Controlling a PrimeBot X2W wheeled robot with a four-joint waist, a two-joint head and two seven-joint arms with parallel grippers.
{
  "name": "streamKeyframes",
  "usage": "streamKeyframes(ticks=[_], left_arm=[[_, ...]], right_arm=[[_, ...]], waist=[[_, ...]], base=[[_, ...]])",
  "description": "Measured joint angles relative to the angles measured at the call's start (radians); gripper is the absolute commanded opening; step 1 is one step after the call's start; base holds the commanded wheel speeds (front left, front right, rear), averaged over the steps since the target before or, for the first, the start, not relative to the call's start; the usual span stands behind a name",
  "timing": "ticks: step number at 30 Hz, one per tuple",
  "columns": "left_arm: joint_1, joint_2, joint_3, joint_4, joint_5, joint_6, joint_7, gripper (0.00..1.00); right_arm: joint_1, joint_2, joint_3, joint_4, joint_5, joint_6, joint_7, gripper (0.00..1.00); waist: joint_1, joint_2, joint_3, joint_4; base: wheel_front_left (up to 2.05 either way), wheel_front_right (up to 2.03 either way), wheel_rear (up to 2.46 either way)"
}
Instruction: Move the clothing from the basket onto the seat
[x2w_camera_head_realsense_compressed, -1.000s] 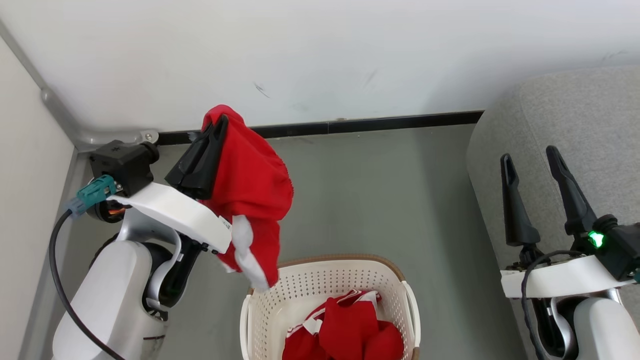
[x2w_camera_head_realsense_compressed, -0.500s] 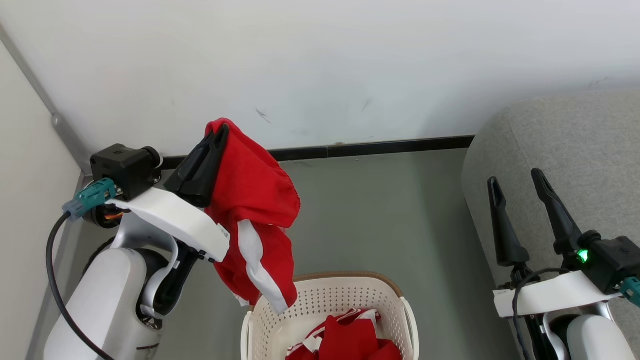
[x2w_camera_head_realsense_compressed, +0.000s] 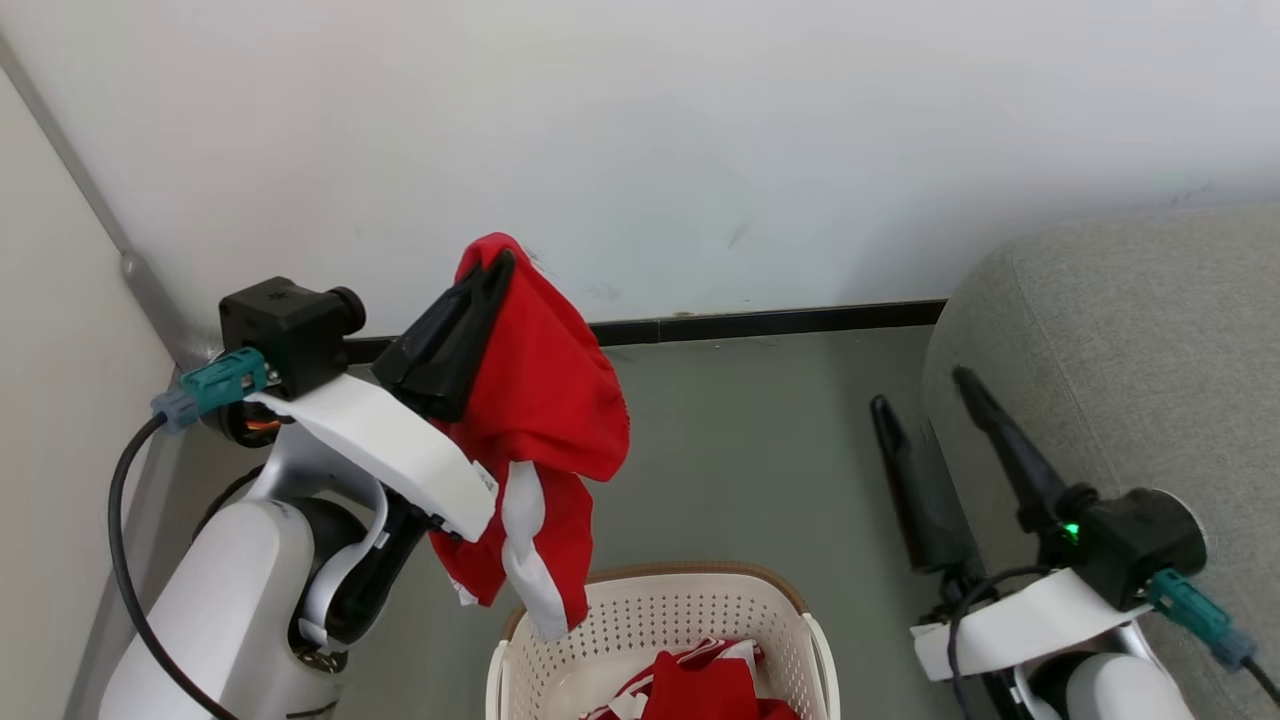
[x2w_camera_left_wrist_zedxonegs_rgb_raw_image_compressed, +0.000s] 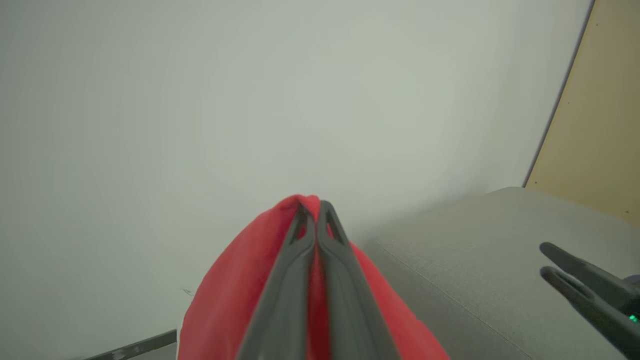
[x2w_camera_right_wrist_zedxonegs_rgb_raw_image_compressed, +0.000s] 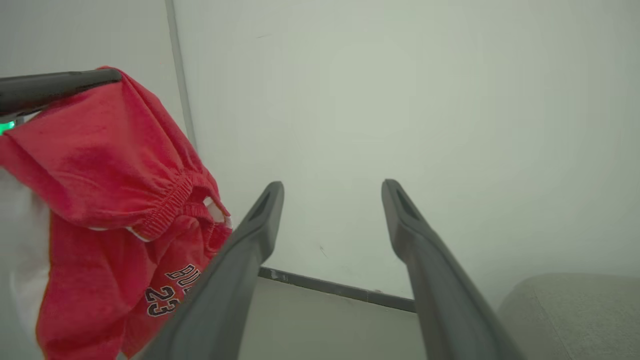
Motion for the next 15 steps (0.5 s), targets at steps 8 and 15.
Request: streamKeyframes(ticks=[8,15], left_arm=[[0.0,-0.008,-0.027,-0.054,-0.023,-0.006,0.044,0.0],[-0.001,-0.012,-0.031,-0.091,-0.043,-0.008,0.076,0.0]], right_arm=[[0.016,-0.001,0.068,-0.03,0.002,0.0,0.032,1.0],[0.017,-0.003,0.159,-0.045,-0.011,0.0,0.072,1.0]], waist=[[0.0001,0.0,0.003,0.002],[0.0001,0.0,0.009,0.003]], base=[[0.0,0.0,0.0],[0.0,0.0,0.0]])
